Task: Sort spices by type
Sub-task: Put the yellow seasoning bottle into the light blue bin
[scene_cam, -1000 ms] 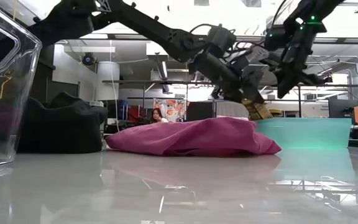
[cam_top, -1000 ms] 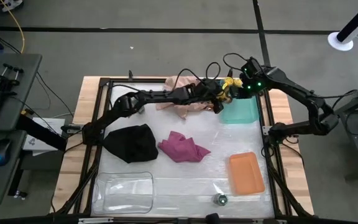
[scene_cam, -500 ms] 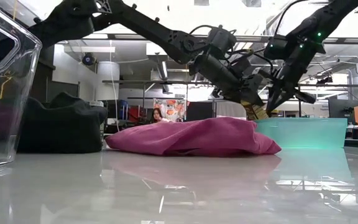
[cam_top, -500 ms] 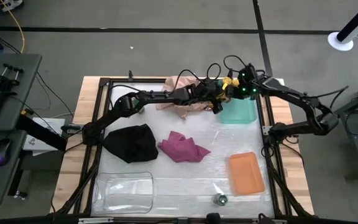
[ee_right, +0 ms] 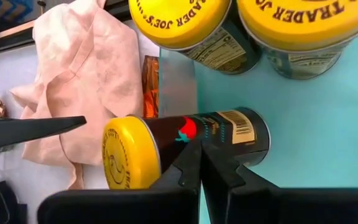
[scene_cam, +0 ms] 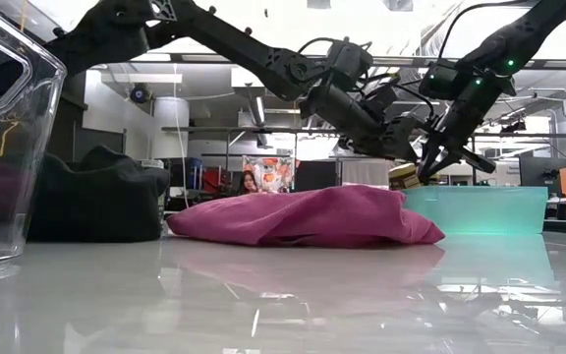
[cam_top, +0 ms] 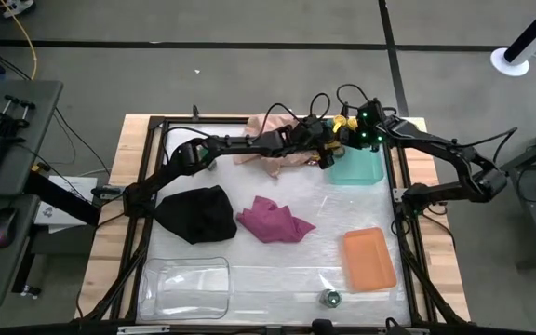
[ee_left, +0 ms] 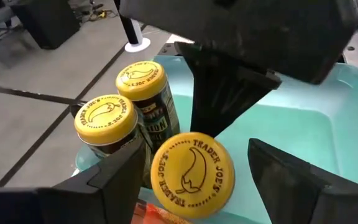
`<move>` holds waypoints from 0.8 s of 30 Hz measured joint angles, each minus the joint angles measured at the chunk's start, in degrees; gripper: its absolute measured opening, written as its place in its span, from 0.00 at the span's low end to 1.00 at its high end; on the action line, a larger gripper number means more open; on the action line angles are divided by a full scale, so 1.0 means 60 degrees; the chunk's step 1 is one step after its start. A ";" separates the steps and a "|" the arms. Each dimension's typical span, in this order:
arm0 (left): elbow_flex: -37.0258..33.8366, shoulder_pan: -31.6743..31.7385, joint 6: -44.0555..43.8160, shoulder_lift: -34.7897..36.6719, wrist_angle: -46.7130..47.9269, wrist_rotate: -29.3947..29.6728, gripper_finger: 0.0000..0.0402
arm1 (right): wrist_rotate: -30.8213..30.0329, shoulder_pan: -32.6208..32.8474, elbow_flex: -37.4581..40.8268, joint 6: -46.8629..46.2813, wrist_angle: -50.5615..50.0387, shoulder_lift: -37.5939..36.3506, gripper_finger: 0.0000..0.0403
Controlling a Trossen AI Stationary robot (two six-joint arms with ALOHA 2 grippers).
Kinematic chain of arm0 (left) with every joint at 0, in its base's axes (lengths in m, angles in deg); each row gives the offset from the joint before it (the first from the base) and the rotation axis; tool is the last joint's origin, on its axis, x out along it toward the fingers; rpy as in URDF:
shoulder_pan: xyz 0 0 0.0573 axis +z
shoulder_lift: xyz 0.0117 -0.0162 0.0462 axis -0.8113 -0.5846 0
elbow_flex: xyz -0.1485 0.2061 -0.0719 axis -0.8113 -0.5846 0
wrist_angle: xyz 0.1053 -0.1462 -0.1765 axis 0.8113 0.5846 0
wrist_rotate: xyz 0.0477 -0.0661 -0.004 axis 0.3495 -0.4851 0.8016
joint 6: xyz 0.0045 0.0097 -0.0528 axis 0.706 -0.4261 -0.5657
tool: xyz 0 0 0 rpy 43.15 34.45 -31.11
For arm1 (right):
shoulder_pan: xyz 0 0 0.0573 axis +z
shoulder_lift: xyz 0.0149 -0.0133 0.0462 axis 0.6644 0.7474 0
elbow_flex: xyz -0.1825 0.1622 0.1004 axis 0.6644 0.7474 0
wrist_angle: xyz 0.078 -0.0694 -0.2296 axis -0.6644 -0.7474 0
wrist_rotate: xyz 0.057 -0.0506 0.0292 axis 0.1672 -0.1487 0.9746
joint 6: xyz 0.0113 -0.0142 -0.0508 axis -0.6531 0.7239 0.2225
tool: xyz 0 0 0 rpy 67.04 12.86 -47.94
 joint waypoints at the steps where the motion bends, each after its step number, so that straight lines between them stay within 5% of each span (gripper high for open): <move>1: 0.0000 0.0000 0.0004 0.0000 -0.0002 0.0000 0.67 | -0.0002 0.0000 0.0000 0.0003 0.0010 0.0000 0.00; 24: -0.0007 0.0124 0.1137 0.0883 0.0709 0.0850 0.66 | -0.0641 -0.0317 -0.0011 0.0220 -0.0014 -0.0030 0.00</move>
